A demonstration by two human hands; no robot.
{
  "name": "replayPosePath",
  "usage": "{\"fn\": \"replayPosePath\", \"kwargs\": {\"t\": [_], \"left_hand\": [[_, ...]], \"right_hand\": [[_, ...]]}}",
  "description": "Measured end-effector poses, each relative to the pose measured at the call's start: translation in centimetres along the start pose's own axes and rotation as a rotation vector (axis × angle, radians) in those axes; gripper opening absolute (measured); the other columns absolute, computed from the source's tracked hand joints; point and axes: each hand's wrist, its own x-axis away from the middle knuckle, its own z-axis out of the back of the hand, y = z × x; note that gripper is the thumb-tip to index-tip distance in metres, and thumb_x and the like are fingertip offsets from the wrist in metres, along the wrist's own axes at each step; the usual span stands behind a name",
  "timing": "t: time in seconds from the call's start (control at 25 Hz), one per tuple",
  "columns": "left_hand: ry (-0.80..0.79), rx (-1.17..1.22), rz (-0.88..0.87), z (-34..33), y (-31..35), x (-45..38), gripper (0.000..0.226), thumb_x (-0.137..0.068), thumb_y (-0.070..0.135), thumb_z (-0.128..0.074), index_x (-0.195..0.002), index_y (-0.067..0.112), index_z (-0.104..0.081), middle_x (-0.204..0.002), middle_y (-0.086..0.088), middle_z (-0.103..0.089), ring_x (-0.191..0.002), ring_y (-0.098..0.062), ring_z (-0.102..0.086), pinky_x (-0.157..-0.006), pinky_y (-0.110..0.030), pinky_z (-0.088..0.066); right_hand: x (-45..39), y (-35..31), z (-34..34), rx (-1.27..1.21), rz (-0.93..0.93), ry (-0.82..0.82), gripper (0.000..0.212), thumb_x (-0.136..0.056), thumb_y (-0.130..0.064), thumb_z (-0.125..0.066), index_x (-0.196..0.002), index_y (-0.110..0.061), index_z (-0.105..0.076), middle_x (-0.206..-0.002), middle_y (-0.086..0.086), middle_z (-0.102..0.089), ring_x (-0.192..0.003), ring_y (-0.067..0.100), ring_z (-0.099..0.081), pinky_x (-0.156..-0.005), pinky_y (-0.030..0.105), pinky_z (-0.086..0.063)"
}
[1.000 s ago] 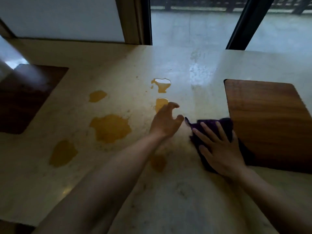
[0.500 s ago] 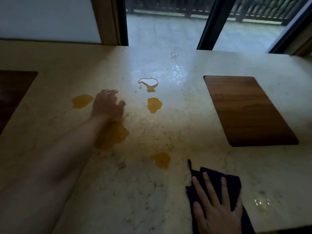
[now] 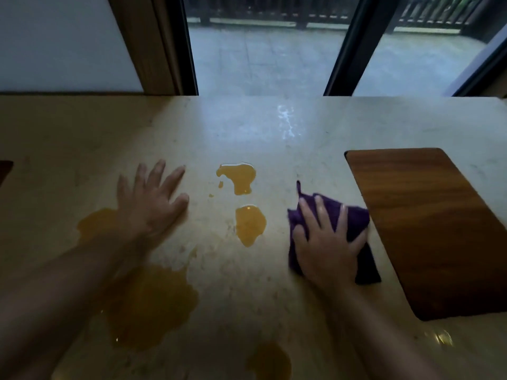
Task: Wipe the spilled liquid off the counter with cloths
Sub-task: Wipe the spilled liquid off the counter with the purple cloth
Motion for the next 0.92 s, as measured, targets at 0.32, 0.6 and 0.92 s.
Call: {"fn": "replayPosePath", "kwargs": {"t": [0.32, 0.6, 0.92], "left_hand": [[-0.002, 0.033, 0.016, -0.1, 0.2, -0.2, 0.072, -0.083, 0.07, -0.014, -0.15, 0.053, 0.005, -0.167, 0.004, 0.004, -0.152, -0.026, 0.01, -0.118, -0.061, 0.005], [-0.026, 0.018, 0.018, 0.3, -0.1, -0.1, 0.074, -0.082, 0.071, -0.012, -0.151, 0.051, 0.007, -0.166, 0.004, 0.011, -0.151, -0.026, 0.017, -0.117, -0.063, 0.006], [-0.014, -0.002, 0.006, 0.1, -0.5, -0.3, 0.077, -0.079, 0.073, -0.014, -0.152, 0.05, -0.003, -0.167, 0.003, -0.004, -0.152, -0.029, -0.001, -0.118, -0.06, 0.0]], "right_hand": [[-29.3, -5.5, 1.9, -0.047, -0.06, -0.096, 0.058, -0.095, -0.055, -0.016, -0.152, -0.047, -0.011, -0.164, -0.015, 0.0, -0.15, 0.032, 0.009, -0.107, 0.075, 0.006], [-37.4, -12.5, 1.6, -0.023, 0.075, -0.147, 0.058, -0.094, -0.051, -0.014, -0.152, -0.045, -0.015, -0.164, -0.014, -0.006, -0.149, 0.035, 0.007, -0.107, 0.076, 0.006], [-24.4, -12.3, 0.8, 0.038, 0.535, -0.196, 0.055, -0.096, -0.056, -0.018, -0.15, -0.054, -0.009, -0.164, -0.018, 0.002, -0.15, 0.026, 0.01, -0.112, 0.068, 0.005]]}}
